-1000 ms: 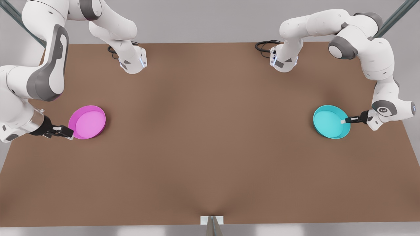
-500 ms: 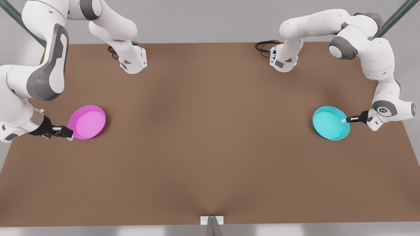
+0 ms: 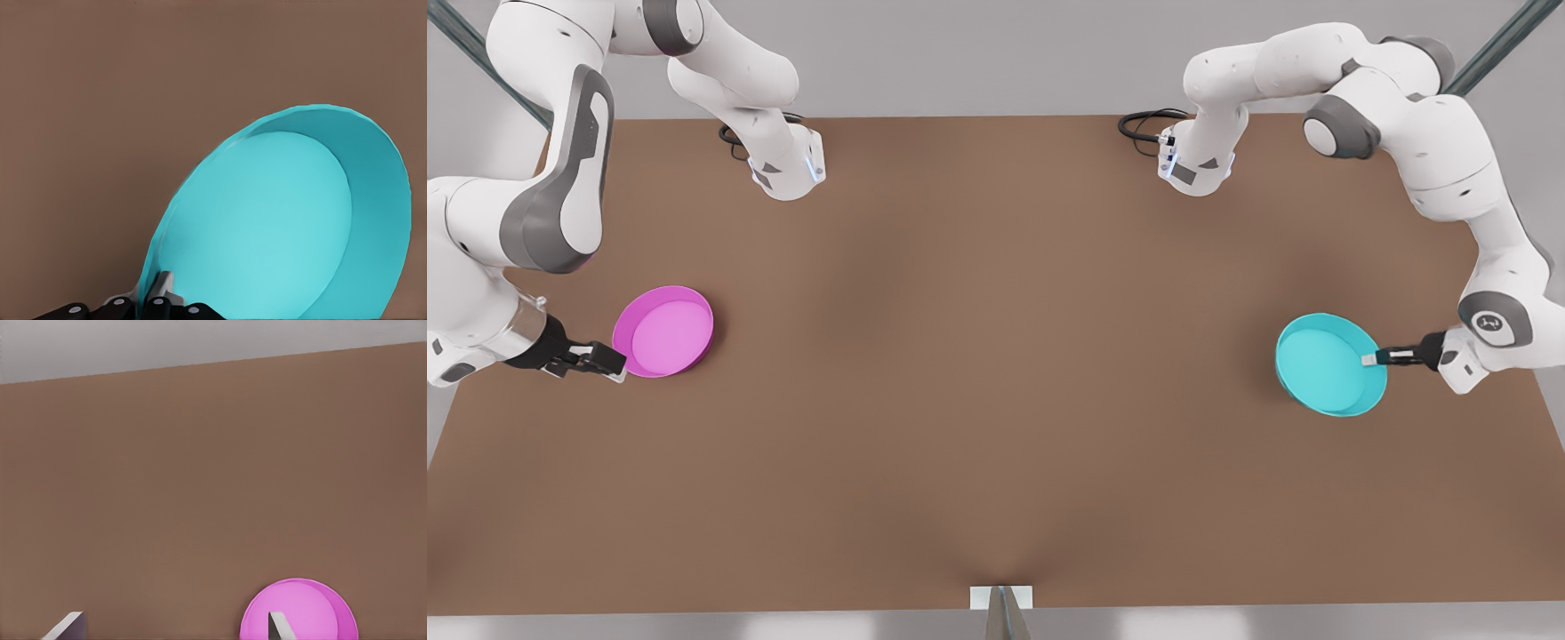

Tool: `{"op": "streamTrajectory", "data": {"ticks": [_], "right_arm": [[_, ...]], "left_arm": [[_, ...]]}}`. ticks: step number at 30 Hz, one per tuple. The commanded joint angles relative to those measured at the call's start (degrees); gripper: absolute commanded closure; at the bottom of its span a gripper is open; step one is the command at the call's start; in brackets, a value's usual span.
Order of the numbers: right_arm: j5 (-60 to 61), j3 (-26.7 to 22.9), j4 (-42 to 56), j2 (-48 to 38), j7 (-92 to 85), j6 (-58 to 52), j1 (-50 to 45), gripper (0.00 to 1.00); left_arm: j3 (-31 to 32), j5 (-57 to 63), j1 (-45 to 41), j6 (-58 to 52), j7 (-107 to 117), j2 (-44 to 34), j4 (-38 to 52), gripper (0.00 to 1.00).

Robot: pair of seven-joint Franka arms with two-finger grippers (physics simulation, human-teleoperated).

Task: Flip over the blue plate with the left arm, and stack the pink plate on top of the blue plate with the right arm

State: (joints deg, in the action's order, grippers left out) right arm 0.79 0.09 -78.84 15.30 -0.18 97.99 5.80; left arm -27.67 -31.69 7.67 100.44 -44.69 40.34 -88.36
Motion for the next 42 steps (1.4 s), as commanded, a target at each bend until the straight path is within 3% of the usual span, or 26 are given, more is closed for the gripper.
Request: {"op": "streamTrajectory", "data": {"ticks": [1,15,42], "right_arm": [[0.0,0.0,0.0,0.0,0.0,-0.08,0.01,0.0],[-0.09,0.0,0.0,-0.09,0.09,-0.08,-0.08,0.0],[-0.17,0.0,0.0,0.08,0.09,0.09,0.01,0.0]], "left_arm": [[-0.02,-2.5,-0.11,-0.24,0.04,0.0,0.55,0.79],[-0.11,10.16,-14.61,-9.47,11.2,-0.88,13.83,0.79],[-0.02,48.82,-57.06,-3.58,42.31,-2.37,17.69,0.79]]}}
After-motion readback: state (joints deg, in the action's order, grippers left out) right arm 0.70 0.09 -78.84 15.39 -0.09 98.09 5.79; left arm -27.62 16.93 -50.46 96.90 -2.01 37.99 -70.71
